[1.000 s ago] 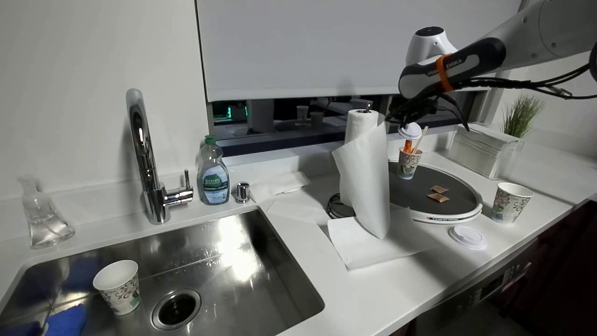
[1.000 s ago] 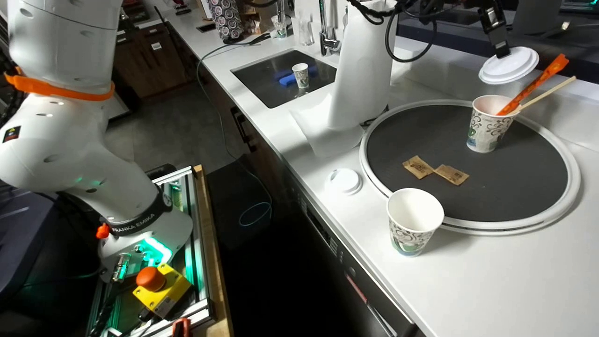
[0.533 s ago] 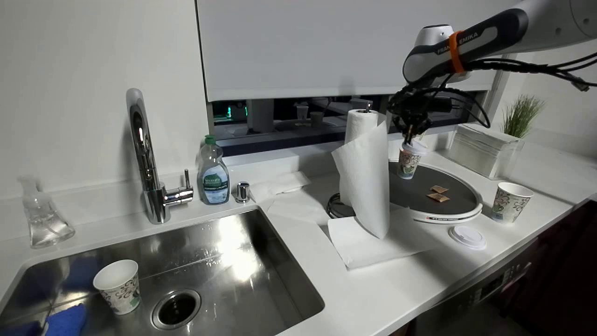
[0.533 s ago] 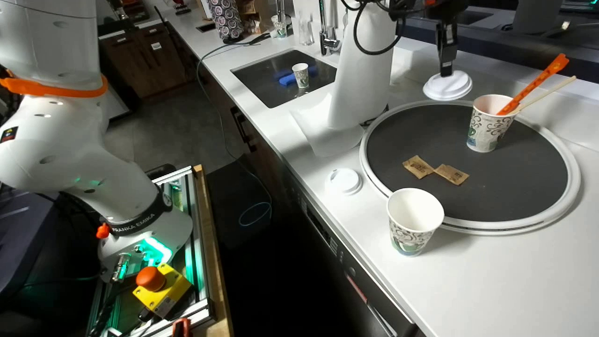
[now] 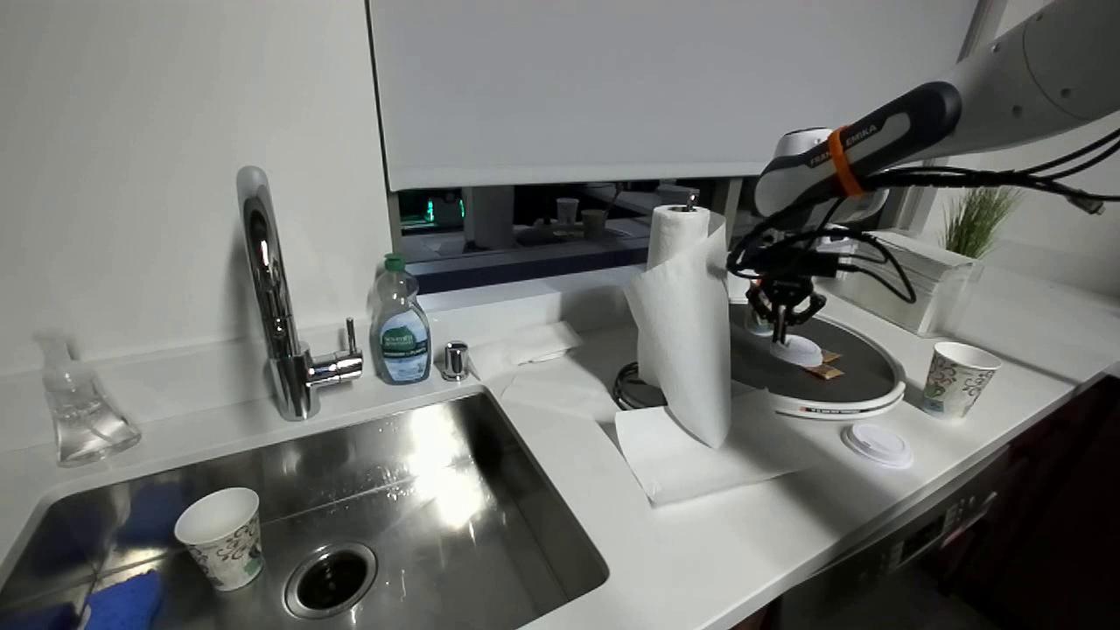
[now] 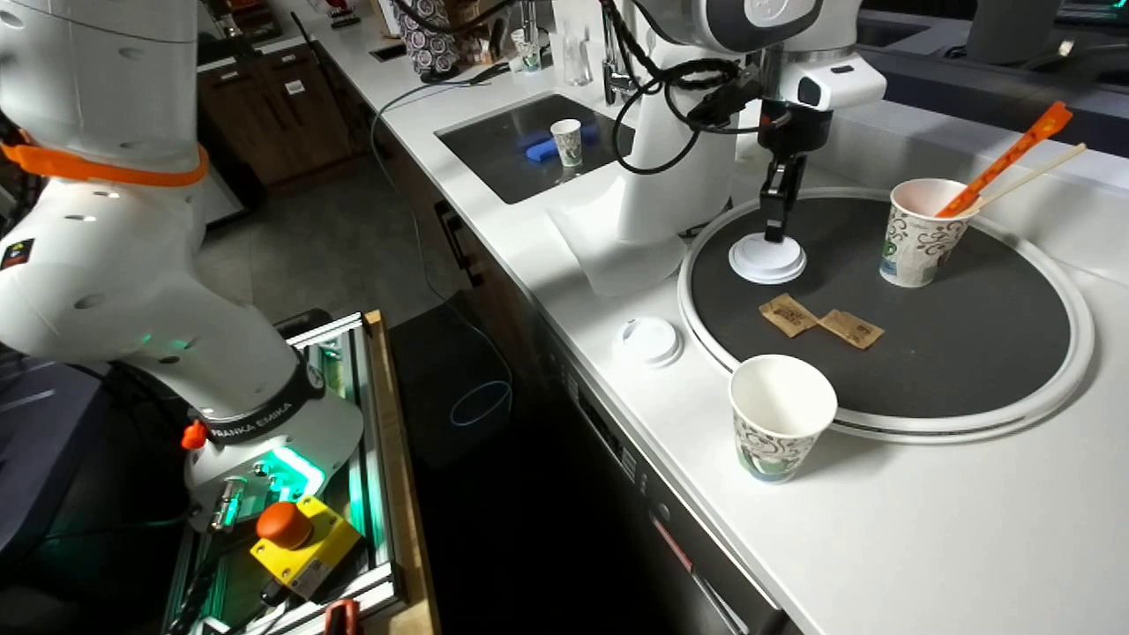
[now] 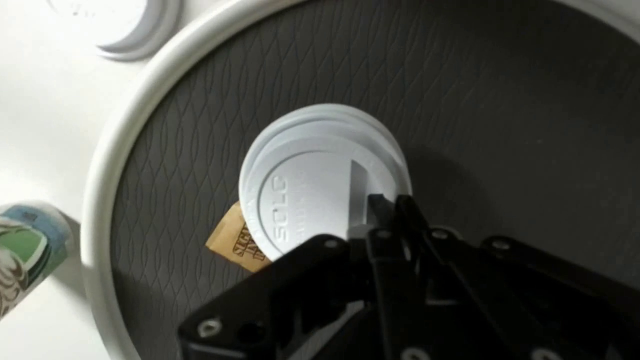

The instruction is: Remove the lid from the coffee cup

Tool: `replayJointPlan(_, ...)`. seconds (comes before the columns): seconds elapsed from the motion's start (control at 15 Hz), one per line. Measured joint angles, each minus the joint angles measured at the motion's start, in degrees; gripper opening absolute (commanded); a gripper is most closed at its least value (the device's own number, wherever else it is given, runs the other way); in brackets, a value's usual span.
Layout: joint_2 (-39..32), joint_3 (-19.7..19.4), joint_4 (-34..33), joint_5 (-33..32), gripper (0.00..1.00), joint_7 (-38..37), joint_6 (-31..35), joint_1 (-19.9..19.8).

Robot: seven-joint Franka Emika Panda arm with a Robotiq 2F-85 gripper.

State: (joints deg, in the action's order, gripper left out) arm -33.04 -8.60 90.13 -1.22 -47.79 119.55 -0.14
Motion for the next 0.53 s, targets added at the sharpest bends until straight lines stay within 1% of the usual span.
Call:
replayJointPlan(0.07,-0.5,0.0,0.0,0.9,0.32,-2.1,1.5,0.0)
replayJointPlan(0.13,-0.9,0.0,-0.1,1.6,0.33,-4.0,3.0,0.0)
replayJointPlan(0.2,-1.2,0.0,-0.2,2.2,0.38,-5.6,4.2,0.0)
replayJointPlan(0.4,-1.3,0.0,-0.6,2.8,0.62,-8.6,6.1,0.0)
replayJointPlan(0.47,-1.2,0.0,-1.1,2.9,0.69,-8.8,6.0,-0.1)
replayJointPlan(0.53,-0.9,-0.1,-1.5,2.9,0.78,-8.7,5.9,-0.3)
